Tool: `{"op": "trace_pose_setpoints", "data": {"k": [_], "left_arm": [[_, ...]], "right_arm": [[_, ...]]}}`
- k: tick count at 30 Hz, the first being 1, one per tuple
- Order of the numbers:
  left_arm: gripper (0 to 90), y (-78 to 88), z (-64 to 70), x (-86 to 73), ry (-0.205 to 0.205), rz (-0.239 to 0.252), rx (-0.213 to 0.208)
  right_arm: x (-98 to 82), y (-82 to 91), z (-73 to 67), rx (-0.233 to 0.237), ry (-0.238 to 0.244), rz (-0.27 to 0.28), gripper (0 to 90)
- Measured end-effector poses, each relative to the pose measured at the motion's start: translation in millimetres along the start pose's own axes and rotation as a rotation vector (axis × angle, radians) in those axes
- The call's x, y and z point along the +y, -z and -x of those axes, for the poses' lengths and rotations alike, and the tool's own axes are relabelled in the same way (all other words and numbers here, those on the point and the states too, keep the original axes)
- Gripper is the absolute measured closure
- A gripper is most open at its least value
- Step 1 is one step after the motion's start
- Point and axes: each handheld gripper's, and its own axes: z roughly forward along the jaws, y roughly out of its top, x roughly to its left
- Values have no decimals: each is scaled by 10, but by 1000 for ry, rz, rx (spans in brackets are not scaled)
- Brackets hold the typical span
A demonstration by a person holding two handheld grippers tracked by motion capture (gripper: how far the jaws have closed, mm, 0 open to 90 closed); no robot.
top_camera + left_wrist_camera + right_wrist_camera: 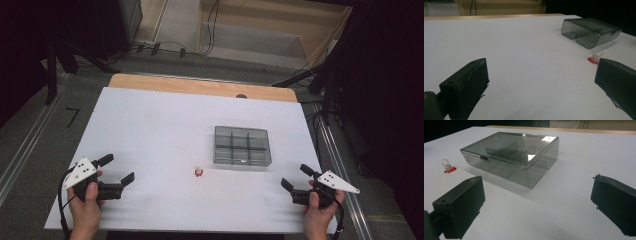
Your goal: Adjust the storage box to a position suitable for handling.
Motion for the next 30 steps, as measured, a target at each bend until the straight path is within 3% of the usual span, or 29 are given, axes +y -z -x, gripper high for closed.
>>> {"op": "trace_pose_setpoints", "data": {"k": [6, 12, 18, 24, 30], "left_arm": [[0, -7, 9, 0, -8, -10, -3], [0, -17, 28, -2, -25, -20, -4], [0, -29, 27, 0, -26, -28, -10], [0, -34, 36, 0, -34, -38, -15], [0, -40, 35, -4, -29, -42, -27]], "right_arm": [[3, -8, -25, -1, 18, -9, 0], [10, -3, -3, 11, -2, -4, 0], [31, -3, -40, 4, 27, -18, 0], [68, 3, -55, 27, 13, -8, 0], [148, -28, -163, 62, 43, -24, 0]]}}
